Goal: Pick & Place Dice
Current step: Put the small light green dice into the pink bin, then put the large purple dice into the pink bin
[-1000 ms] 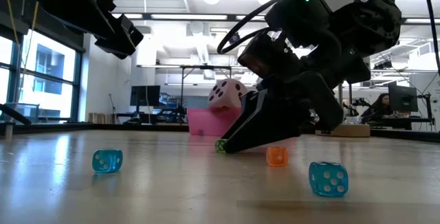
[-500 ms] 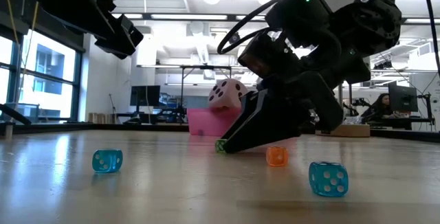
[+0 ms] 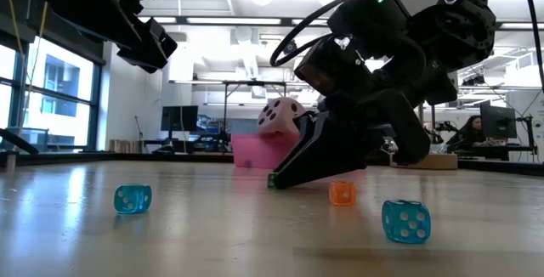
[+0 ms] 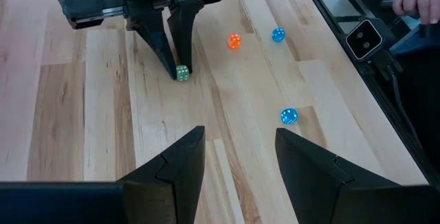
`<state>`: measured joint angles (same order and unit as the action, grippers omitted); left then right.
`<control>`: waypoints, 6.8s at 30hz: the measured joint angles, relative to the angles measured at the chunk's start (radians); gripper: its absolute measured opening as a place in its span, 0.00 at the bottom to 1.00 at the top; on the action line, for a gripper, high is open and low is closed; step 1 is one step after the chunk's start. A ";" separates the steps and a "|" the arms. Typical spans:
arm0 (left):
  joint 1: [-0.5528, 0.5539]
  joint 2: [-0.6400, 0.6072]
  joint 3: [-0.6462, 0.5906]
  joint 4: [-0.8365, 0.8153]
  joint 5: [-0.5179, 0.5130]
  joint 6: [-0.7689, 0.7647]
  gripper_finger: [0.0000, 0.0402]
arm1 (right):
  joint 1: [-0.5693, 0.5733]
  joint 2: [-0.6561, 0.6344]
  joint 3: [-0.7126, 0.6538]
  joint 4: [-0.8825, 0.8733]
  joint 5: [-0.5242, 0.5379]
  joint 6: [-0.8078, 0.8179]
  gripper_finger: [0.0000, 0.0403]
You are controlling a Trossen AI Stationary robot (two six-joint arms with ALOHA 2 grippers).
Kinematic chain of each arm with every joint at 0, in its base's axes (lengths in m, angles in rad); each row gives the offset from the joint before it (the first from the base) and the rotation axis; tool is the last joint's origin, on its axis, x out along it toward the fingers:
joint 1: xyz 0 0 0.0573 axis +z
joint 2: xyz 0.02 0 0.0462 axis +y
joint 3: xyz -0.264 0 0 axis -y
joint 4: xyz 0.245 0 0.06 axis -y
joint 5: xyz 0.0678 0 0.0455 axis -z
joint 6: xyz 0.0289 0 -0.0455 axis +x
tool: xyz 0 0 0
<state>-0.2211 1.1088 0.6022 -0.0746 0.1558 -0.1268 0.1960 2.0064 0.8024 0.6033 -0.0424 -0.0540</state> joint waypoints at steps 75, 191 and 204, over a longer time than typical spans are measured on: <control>-0.012 0.000 0.000 0.089 -0.083 -0.028 0.43 | -0.108 -0.465 0.006 -0.449 0.855 0.236 0.52; -0.723 0.221 0.423 -1.224 -0.249 -0.629 0.99 | -0.104 -0.465 0.006 -0.599 0.684 0.394 0.52; -0.710 0.221 0.375 -1.180 -0.257 -0.656 0.99 | -0.104 -0.465 0.006 -0.600 0.663 0.394 0.52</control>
<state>-0.9306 1.3300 0.9775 -1.2543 -0.1015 -0.7832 0.0921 1.5410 0.8085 0.0034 0.6209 0.3399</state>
